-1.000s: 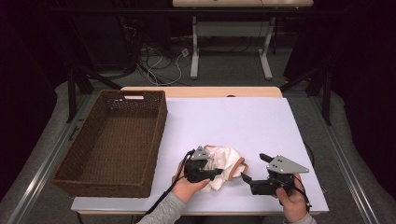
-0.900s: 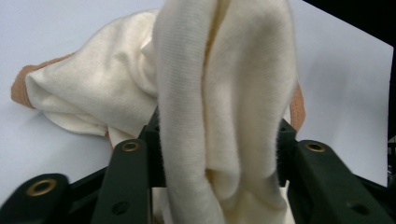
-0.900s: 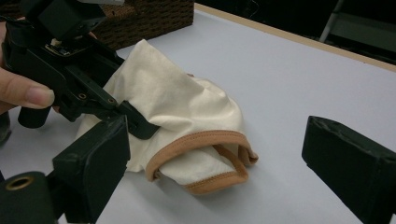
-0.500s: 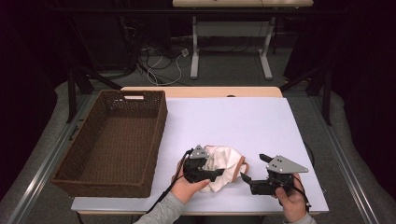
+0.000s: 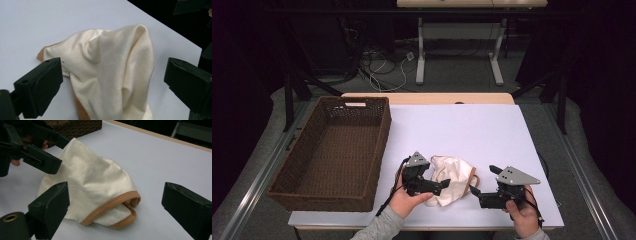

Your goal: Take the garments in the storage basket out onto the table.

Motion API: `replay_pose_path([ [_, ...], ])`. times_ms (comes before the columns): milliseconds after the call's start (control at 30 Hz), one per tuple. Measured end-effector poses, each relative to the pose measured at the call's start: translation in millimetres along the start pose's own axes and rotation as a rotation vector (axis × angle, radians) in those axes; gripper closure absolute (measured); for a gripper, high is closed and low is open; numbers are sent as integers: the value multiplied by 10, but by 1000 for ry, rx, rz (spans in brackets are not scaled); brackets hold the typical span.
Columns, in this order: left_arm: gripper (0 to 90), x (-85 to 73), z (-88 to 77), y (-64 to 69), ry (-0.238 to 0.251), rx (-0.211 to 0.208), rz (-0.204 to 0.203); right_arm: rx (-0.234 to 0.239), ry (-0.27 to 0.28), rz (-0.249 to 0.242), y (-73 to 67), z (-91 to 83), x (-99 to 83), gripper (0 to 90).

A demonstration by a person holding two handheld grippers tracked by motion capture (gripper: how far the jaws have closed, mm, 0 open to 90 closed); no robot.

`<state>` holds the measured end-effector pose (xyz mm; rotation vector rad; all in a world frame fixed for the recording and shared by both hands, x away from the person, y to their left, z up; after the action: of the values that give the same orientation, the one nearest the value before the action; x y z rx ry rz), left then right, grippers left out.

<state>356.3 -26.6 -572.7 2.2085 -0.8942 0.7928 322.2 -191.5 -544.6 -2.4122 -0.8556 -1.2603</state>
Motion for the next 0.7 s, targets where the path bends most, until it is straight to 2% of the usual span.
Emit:
replay_pose_path([
  [233,4,51,-219,-96,50,15,-22,6,-9,11,-16,32,-2,72],
  [500,4,118,-415,-216,58,41,-48,18,-11,4,-44,66,-7,72],
  [633,33,133,-472,-281,79,70,-49,22,-17,7,-67,76,-12,73],
  [700,52,153,-492,-308,106,83,-52,24,-13,6,-79,88,-12,72],
])
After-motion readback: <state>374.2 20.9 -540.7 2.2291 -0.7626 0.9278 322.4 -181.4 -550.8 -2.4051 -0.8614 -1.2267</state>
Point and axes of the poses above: each handheld gripper's, and its own axes: z roughly forward along the jaws, x roughly out of its top, y roughly to its right, the point moved 9 cm from there along z, roughly forward along the jaws, and after that the axes turned 9 degrees about -y, right-handed, at the moved point
